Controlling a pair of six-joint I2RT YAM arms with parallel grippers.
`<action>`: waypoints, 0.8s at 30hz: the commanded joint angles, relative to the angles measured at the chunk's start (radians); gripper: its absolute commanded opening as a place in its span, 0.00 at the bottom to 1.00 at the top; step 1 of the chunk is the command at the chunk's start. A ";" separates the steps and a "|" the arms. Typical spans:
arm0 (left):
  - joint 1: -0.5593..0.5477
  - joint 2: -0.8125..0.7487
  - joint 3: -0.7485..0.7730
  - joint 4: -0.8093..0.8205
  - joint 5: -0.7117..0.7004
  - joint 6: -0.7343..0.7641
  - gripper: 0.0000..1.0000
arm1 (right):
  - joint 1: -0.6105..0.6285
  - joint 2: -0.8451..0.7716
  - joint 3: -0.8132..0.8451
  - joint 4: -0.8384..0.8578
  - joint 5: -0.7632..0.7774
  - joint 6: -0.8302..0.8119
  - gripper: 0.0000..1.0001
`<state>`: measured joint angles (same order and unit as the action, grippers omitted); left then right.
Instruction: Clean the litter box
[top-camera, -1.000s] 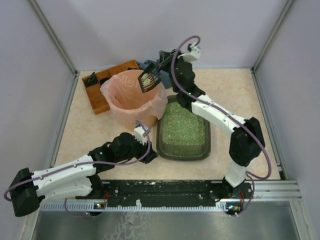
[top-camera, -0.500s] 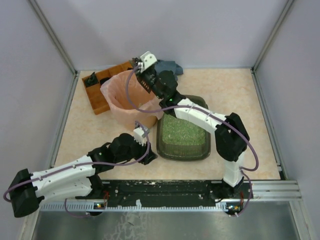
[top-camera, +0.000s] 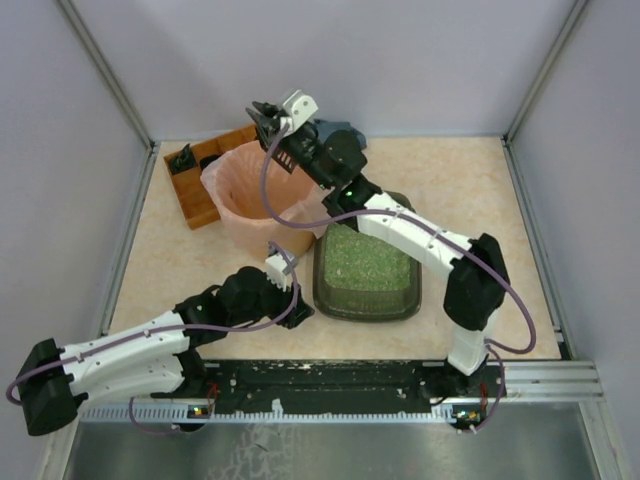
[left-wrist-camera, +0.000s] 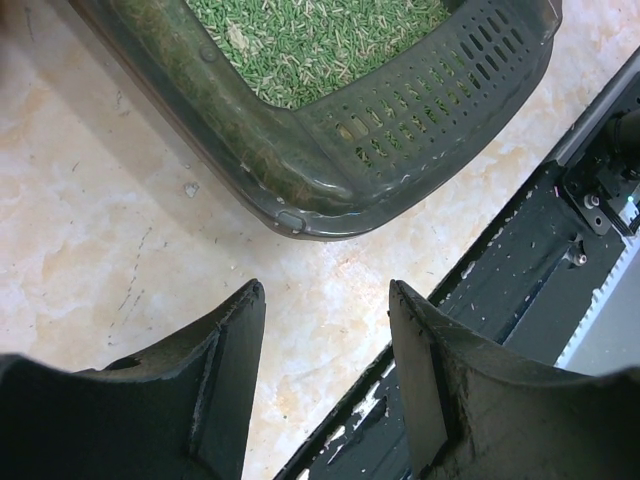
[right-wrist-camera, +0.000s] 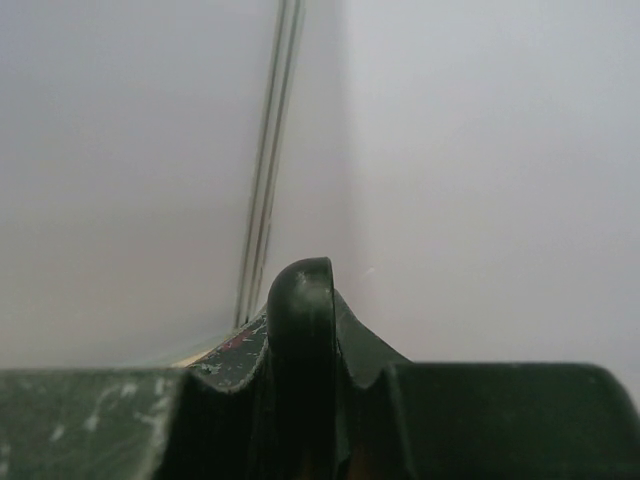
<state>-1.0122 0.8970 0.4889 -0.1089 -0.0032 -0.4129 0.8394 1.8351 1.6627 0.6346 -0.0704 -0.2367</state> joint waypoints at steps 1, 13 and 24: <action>0.001 -0.024 -0.001 0.005 -0.054 0.016 0.59 | 0.002 -0.213 -0.010 0.040 0.030 0.076 0.00; 0.001 0.065 0.025 0.046 -0.044 0.006 0.59 | -0.076 -0.679 -0.564 0.126 0.388 -0.001 0.00; 0.001 0.053 0.011 0.042 -0.029 0.017 0.59 | -0.135 -0.860 -1.002 0.080 0.729 0.156 0.00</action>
<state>-1.0122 0.9646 0.4892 -0.0891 -0.0444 -0.4068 0.7250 0.9993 0.7254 0.7120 0.5240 -0.1665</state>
